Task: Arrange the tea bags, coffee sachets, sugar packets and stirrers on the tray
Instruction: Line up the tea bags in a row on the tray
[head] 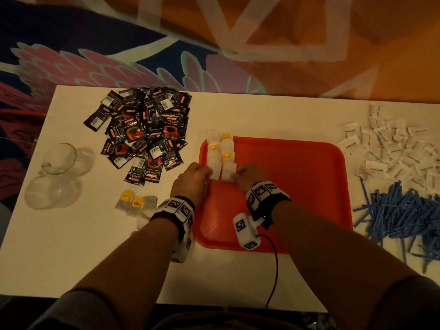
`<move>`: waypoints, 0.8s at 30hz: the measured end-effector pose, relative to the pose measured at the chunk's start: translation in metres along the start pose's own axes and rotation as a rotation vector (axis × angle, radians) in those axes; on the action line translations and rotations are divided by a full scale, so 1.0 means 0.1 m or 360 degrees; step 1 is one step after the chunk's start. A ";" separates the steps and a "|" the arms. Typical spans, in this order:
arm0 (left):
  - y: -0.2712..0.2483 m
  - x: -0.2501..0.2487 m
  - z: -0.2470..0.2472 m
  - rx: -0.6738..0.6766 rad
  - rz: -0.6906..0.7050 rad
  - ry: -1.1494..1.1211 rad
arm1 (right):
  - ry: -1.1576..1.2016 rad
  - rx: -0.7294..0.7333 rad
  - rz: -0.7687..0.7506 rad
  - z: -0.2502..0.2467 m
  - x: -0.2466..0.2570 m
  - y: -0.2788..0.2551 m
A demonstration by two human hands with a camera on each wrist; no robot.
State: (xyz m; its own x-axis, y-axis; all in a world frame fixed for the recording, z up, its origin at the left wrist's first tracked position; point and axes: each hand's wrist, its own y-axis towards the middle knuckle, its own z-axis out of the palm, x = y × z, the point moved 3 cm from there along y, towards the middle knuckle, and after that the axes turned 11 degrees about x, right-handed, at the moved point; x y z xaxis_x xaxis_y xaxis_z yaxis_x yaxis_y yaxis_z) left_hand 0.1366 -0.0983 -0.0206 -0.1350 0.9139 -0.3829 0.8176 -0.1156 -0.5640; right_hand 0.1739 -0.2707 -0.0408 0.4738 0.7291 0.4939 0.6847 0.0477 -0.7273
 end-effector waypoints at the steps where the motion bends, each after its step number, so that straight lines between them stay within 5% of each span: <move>1: 0.02 0.00 0.01 0.0013 0.0004 0.0022 | -0.0020 -0.0008 0.0010 0.00 0.02 0.01; 12: 0.11 -0.03 0.10 0.0078 0.0013 0.0179 | 0.0058 -0.0125 0.0111 -0.02 0.03 0.06; 24: 0.10 -0.03 0.11 -0.0013 0.0056 0.0050 | 0.0285 -0.0213 -0.0092 -0.05 -0.01 -0.06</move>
State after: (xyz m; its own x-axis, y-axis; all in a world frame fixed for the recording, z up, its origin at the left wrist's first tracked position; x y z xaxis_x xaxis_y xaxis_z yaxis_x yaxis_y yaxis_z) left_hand 0.1393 -0.1066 -0.0331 -0.0884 0.9212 -0.3789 0.8261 -0.1447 -0.5446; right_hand 0.1720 -0.2745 -0.0345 0.5143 0.5945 0.6181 0.7752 -0.0141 -0.6315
